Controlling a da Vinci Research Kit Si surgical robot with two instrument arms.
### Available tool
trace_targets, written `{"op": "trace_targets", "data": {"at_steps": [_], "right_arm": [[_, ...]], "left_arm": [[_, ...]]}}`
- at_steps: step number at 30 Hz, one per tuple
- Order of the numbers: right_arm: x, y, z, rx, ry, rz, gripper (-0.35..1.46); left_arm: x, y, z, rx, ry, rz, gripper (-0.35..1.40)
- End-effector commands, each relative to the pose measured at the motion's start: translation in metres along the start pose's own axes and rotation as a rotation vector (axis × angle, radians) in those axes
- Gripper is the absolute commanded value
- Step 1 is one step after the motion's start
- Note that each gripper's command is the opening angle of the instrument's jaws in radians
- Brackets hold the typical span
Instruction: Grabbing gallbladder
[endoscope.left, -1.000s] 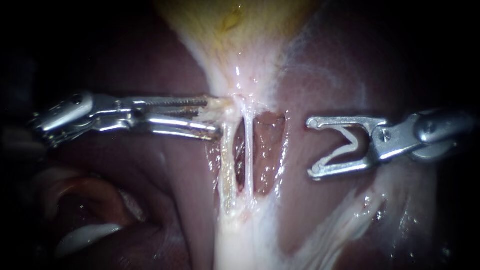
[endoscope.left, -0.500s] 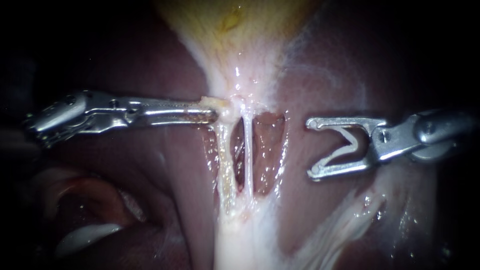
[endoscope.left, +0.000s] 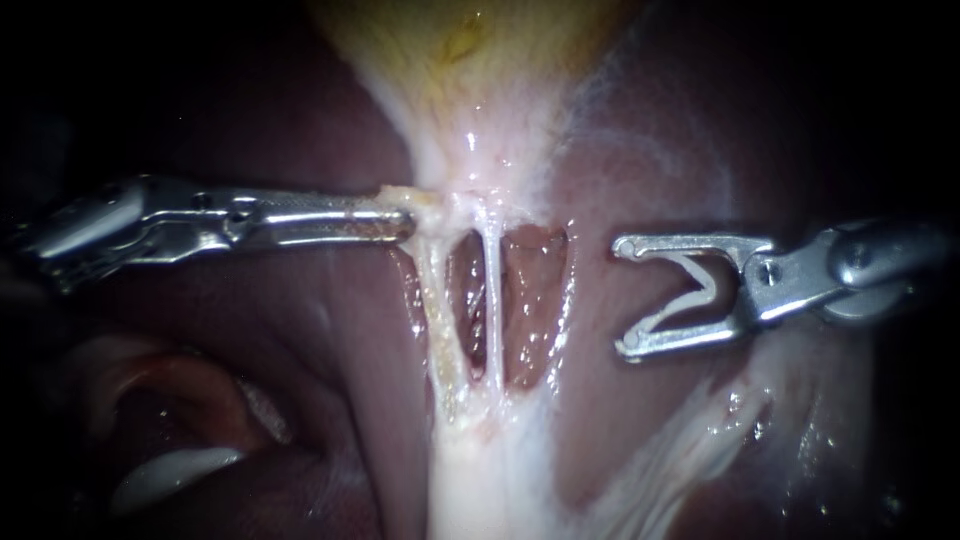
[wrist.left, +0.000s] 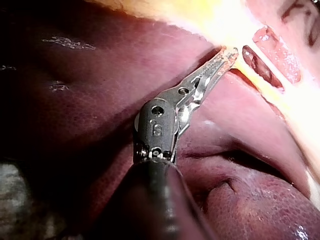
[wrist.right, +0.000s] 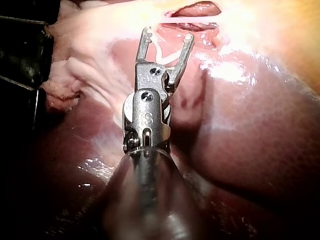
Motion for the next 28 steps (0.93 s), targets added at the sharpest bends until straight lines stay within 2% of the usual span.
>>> {"op": "trace_targets", "data": {"at_steps": [1, 5, 11, 28], "right_arm": [[0.0000, 0.0000, 0.0000, 0.000, 0.000, 0.000, 0.49], [0.0000, 0.0000, 0.0000, 0.000, 0.000, 0.000, 0.49], [0.0000, 0.0001, 0.0000, 0.000, 0.000, 0.000, 0.49], [0.0000, 0.0001, 0.0000, -0.001, 0.000, 0.001, 0.49]], "left_arm": [[-0.0003, -0.0001, -0.0003, 0.001, -0.001, -0.002, -0.35], [-0.0017, -0.0006, -0.0016, -0.001, -0.015, -0.013, -0.35], [-0.0026, -0.0008, -0.0028, -0.001, -0.026, -0.028, -0.35], [-0.0027, -0.0007, -0.0032, -0.006, -0.028, -0.025, -0.35]]}}
